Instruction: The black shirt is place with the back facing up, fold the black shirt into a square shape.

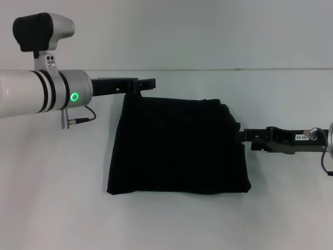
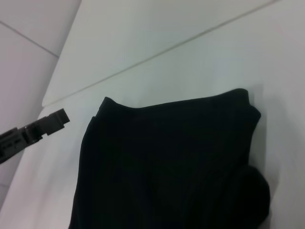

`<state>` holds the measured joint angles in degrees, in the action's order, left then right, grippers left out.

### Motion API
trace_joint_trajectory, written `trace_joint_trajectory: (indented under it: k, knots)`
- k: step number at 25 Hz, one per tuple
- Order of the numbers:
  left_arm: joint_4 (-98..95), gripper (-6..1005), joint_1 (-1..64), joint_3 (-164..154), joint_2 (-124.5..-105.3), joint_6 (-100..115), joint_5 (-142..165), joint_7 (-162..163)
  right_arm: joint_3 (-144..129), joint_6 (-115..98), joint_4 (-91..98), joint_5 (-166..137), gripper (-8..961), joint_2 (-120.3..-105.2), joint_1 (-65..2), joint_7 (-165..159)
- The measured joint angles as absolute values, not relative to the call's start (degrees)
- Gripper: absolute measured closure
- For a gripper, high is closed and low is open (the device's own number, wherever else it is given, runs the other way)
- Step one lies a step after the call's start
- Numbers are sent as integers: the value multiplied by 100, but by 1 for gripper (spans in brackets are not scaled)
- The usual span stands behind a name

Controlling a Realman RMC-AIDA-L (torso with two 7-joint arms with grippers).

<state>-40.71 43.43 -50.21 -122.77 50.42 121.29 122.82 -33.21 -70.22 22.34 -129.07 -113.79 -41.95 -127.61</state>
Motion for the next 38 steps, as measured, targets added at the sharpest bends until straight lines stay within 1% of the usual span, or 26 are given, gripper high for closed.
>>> trace_joint_trajectory:
  k: [1,5,22,30,38]
  knots:
    - [-4072,315,4335,-5029,-12282,5045,12129,12272,-3282,-7007,2202,-12882,168,-11393,-4196,-12772]
    - [-4091,315,4327,-5034,-12288,5049,12129,12201,-3194,-6970,2118,-12698,170,-11443,-4202,-12775]
    - [-4152,316,4330,-5040,-12299,5074,12119,11976,-3254,-6928,1932,-12535,177,-11452,-4166,-13065]
    - [-4139,316,4325,-5045,-12305,5071,12120,11909,-3263,-6839,1847,-12541,180,-11534,-4220,-13070]
    - [-4130,316,4323,-5026,-12302,5067,12120,11860,-3261,-6845,1834,-12543,184,-11549,-4175,-13090]
